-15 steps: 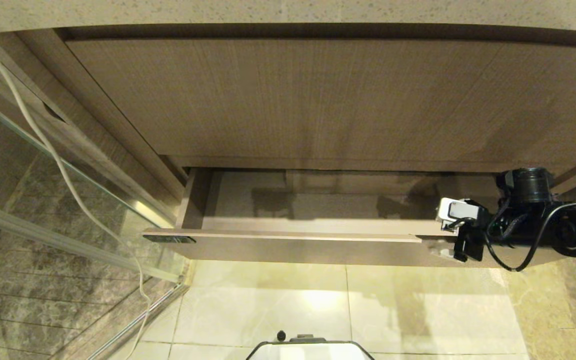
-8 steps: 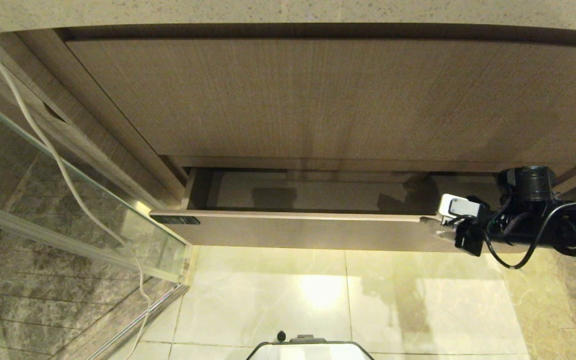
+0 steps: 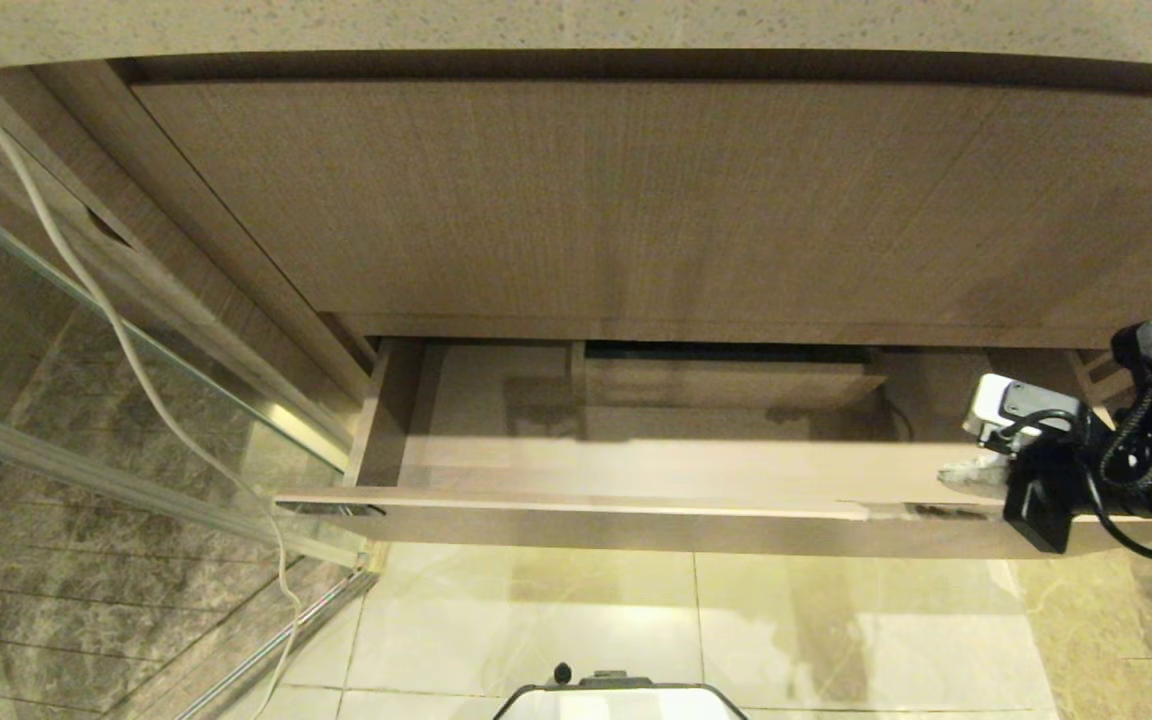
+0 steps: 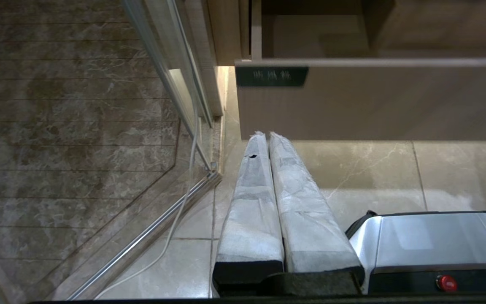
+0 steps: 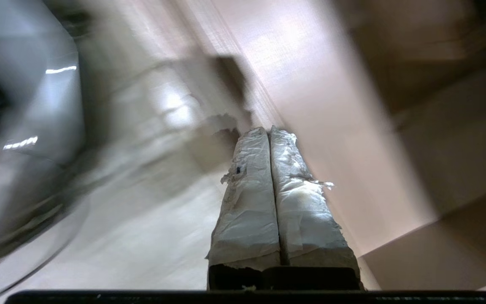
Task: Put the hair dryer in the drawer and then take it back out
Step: Pull open the drawer
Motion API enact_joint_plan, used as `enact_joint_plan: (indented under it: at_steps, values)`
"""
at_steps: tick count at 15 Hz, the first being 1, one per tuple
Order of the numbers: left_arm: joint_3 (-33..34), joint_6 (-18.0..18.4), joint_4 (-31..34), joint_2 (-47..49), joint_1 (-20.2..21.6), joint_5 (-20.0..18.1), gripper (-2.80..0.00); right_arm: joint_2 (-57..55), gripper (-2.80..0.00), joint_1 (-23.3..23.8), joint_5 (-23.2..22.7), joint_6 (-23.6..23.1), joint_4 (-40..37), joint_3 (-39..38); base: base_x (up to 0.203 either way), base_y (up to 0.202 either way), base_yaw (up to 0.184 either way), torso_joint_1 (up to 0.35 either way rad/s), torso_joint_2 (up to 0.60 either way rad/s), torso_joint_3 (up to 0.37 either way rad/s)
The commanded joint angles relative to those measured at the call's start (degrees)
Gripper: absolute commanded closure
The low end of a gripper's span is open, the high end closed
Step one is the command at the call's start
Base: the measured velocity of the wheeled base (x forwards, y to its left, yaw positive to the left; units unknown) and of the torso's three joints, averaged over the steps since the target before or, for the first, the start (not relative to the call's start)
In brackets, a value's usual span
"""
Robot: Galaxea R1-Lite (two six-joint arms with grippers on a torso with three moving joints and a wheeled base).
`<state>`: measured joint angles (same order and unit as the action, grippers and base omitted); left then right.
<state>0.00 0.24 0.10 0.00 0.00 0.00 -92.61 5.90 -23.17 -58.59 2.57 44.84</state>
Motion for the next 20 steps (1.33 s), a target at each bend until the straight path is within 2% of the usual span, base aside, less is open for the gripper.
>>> enact_joint_plan:
  at_steps: [1,9,10,11,12,15,17,19,20]
  values:
    - [0.09,0.02,-0.01,0.0,0.0,0.0,0.0,9.11,0.0,1.13,-0.56,1.2,-5.3,-1.33,0.0,0.0,0.0,0.0,0.0,0.0]
    - [0.09,0.02,-0.01,0.0,0.0,0.0,0.0,14.82,0.0,0.18,0.87,2.2,-9.88,-5.0,0.0,0.0,0.0,0.0,0.0,0.0]
    - [0.09,0.02,-0.01,0.0,0.0,0.0,0.0,15.44,0.0,0.21,2.99,7.12,-9.91,-5.48,0.0,0.0,0.0,0.0,0.0,0.0]
    - [0.09,0.02,-0.01,0.0,0.0,0.0,0.0,16.23,0.0,0.23,5.23,16.08,-9.8,-6.1,0.0,0.0,0.0,0.0,0.0,0.0]
    - [0.09,0.02,-0.01,0.0,0.0,0.0,0.0,16.93,0.0,0.24,7.23,21.77,-9.7,-6.67,0.0,0.0,0.0,0.0,0.0,0.0]
    - [0.09,0.02,-0.01,0.0,0.0,0.0,0.0,18.13,0.0,0.28,9.76,25.42,-9.76,-7.45,0.0,0.0,0.0,0.0,0.0,0.0]
    - [0.09,0.02,-0.01,0.0,0.0,0.0,0.0,20.57,0.0,0.33,12.86,37.14,-10.12,-8.25,0.0,0.0,0.0,0.0,0.0,0.0]
    - [0.09,0.02,-0.01,0.0,0.0,0.0,0.0,21.42,0.0,0.38,14.08,39.2,-10.12,-8.62,0.0,0.0,0.0,0.0,0.0,0.0]
    - [0.09,0.02,-0.01,0.0,0.0,0.0,0.0,23.79,0.0,0.42,14.98,42.04,-9.99,-8.87,0.0,0.0,0.0,0.0,0.0,0.0]
